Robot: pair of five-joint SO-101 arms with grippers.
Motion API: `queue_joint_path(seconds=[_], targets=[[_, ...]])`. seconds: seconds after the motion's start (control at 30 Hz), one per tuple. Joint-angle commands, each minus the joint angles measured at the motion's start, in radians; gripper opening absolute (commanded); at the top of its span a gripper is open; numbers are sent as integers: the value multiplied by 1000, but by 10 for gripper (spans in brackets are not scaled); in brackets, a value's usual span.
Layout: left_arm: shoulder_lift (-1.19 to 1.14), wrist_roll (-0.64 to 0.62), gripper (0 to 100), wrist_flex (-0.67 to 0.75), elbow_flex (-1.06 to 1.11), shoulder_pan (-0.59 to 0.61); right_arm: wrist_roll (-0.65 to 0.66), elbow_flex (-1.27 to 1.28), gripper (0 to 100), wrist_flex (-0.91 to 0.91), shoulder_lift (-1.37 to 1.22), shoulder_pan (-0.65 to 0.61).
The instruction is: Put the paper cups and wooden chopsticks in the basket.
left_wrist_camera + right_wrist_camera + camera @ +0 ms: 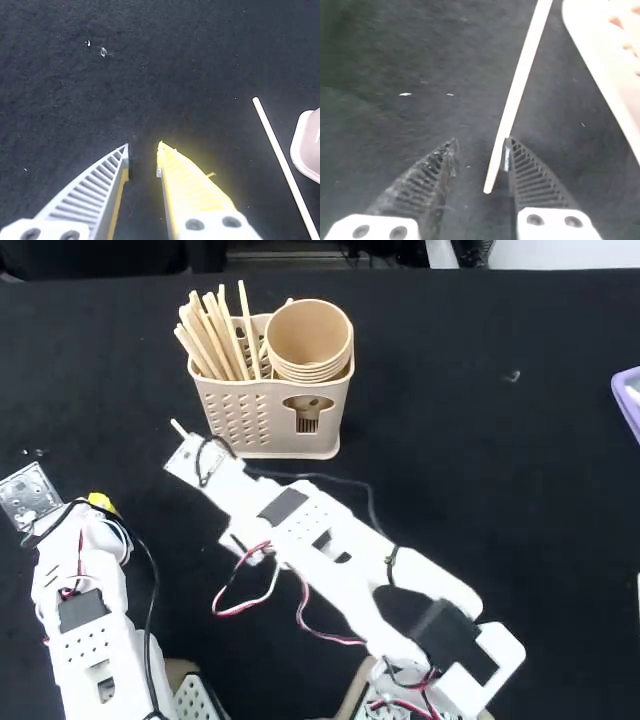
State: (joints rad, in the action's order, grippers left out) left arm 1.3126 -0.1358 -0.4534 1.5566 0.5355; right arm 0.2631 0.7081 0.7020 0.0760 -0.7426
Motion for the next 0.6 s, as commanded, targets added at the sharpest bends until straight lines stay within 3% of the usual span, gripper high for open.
queue_joint_path(seconds=[0.0, 0.1, 0.23, 0.33, 0.43, 0.57], targets=[[-3, -9, 102, 18, -8, 8, 54, -2, 158, -81, -31, 46], [-3, -9, 102, 18, -8, 8, 54, -67, 158, -80, -142, 46], [-3, -8, 102, 18, -7, 8, 57, -211, 153, 52, -246, 46], [-3, -8, 102, 18, -7, 8, 58, -234, 8, 78, -277, 46], [-3, -8, 102, 18, -7, 8, 58, -208, 6, 124, -213, 58], [-3, -9, 102, 18, -7, 8, 109, -124, 10, 313, 33, 133]])
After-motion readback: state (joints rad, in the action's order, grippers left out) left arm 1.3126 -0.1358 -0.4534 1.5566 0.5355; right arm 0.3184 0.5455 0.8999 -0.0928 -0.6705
